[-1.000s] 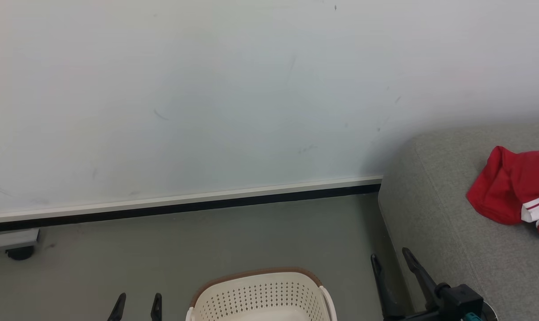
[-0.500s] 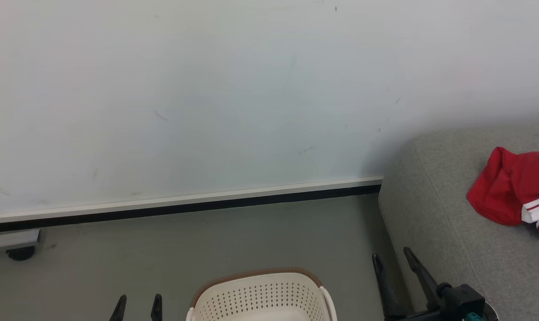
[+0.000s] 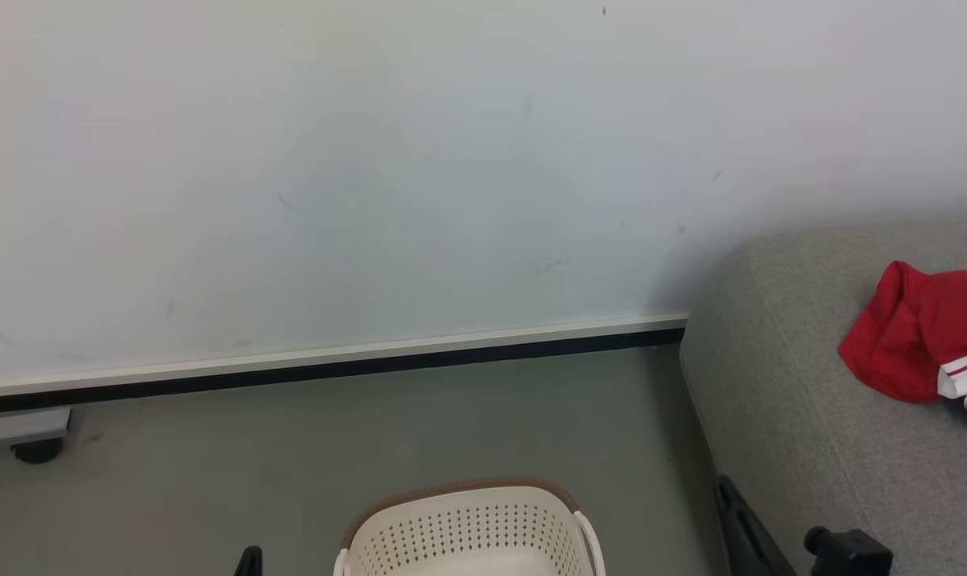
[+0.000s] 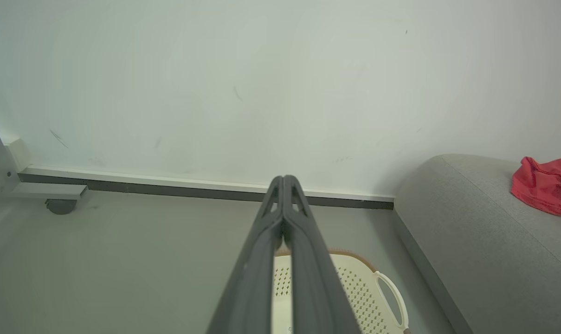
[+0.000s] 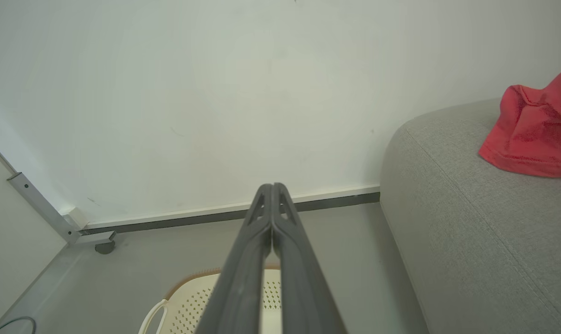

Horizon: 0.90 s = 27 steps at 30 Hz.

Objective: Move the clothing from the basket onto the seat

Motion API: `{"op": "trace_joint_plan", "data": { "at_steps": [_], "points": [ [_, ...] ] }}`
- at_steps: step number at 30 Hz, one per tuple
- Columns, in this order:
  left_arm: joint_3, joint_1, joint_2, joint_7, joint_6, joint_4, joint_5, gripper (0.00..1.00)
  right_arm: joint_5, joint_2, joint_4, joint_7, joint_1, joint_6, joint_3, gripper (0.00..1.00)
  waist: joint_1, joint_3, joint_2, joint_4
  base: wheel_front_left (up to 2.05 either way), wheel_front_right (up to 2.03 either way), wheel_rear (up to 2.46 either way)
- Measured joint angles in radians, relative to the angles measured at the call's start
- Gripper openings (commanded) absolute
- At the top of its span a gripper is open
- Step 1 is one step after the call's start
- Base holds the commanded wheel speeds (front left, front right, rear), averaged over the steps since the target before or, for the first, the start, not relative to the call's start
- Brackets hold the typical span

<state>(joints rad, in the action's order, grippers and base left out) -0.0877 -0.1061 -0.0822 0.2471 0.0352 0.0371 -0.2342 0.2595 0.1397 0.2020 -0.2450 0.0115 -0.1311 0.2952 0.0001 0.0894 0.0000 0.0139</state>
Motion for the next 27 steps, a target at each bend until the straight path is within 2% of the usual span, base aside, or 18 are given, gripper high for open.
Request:
{"op": "trace_joint_plan", "data": {
  "at_steps": [1, 27],
  "points": [
    [0.000, 0.002, 0.000, -0.006, -0.008, 0.006, -0.043, 0.00, 0.045, 0.000, 0.000, 0.009, 0.000, 0.000, -0.012, 0.00, 0.0000, -0.001, 0.0000, 0.000, 0.00, 0.00, 0.00],
    [0.002, 0.071, 0.011, -0.074, -0.060, 0.082, -0.483, 0.00, 0.508, 0.007, 0.005, 0.128, -0.018, 0.000, -0.151, 0.00, 0.0000, -0.021, 0.0001, -0.003, 0.00, 0.00, 0.00]
  ]
}}
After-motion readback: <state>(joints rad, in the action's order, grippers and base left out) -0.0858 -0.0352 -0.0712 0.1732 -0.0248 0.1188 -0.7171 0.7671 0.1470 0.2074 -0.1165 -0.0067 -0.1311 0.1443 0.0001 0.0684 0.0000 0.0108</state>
